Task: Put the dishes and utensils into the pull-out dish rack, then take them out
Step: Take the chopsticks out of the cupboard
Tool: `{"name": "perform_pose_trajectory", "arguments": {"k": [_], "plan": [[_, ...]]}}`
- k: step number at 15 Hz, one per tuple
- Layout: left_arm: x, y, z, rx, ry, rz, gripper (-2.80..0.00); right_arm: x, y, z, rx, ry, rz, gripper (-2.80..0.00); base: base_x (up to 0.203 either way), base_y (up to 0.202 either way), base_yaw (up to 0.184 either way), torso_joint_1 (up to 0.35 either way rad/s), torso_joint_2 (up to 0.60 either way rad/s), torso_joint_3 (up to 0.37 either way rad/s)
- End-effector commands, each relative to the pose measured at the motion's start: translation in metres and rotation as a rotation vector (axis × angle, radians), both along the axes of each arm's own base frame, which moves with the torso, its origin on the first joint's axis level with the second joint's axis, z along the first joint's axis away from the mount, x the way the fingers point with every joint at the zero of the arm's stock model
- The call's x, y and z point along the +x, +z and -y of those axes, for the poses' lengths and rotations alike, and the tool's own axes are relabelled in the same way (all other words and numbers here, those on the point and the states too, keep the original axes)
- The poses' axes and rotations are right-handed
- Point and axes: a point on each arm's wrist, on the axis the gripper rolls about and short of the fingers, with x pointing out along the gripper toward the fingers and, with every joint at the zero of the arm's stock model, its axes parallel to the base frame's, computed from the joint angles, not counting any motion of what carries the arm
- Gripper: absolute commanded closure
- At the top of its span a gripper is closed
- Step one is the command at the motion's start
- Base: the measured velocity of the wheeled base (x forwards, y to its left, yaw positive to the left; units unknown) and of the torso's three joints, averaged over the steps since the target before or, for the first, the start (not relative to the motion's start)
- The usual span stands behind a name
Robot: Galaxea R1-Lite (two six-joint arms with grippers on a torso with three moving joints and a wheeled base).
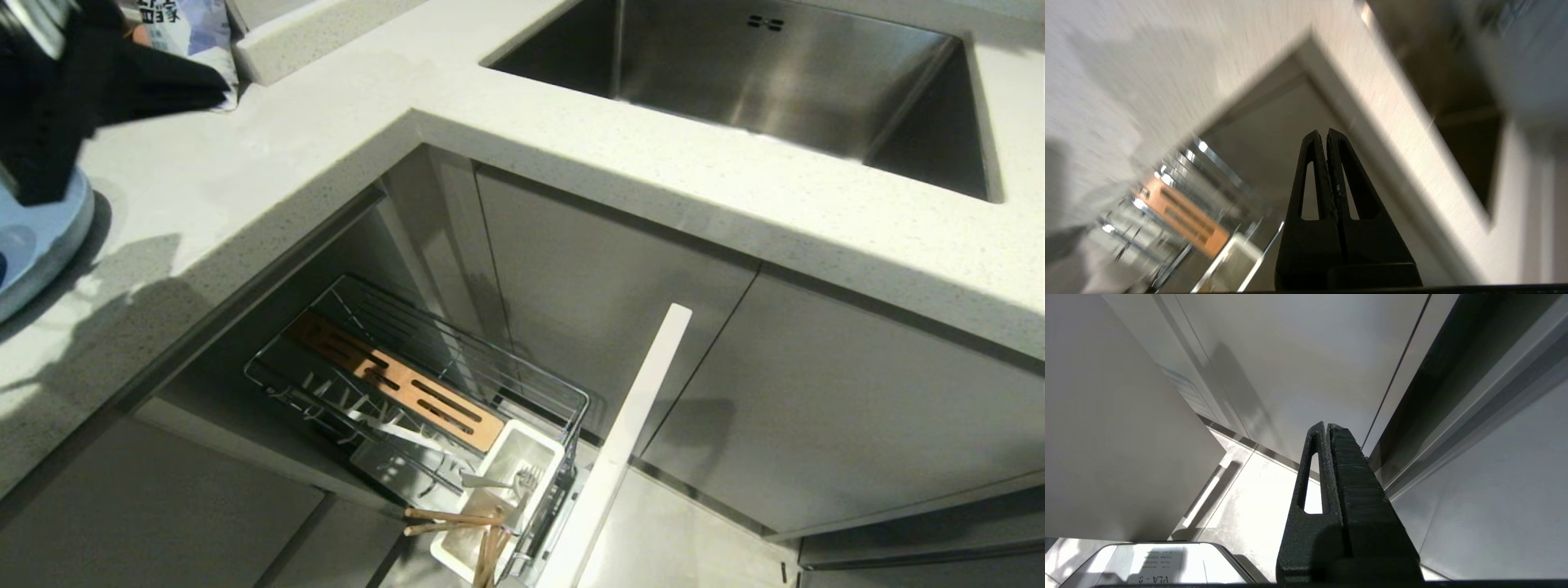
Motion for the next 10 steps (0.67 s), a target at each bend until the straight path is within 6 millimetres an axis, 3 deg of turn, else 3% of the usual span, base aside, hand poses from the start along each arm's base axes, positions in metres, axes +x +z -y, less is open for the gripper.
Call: {"name": "perform_pose_trajectory", "arguments": {"k": [1, 3, 7, 10], "plan": [[0.017, -0.030, 0.031, 0.119, -0.061, -0.101, 0.00, 0.000, 0.000, 0.000, 0.000, 0.000, -0.001, 0.00, 0.000, 0.000, 0.000, 0.000, 0.00, 0.000], [0.029, -0.059, 0.053, 0.258, -0.092, -0.215, 0.00, 0.000, 0.000, 0.000, 0.000, 0.000, 0.000, 0.00, 0.000, 0.000, 0.000, 0.000, 0.00, 0.000], [0.038, -0.104, 0.076, 0.537, -0.132, -0.483, 0.00, 0.000, 0.000, 0.000, 0.000, 0.000, 0.000, 0.00, 0.000, 0.000, 0.000, 0.000, 0.00, 0.000], [0.043, -0.135, 0.091, 0.624, -0.191, -0.733, 0.00, 0.000, 0.000, 0.000, 0.000, 0.000, 0.000, 0.00, 0.000, 0.000, 0.000, 0.000, 0.00, 0.000]]}}
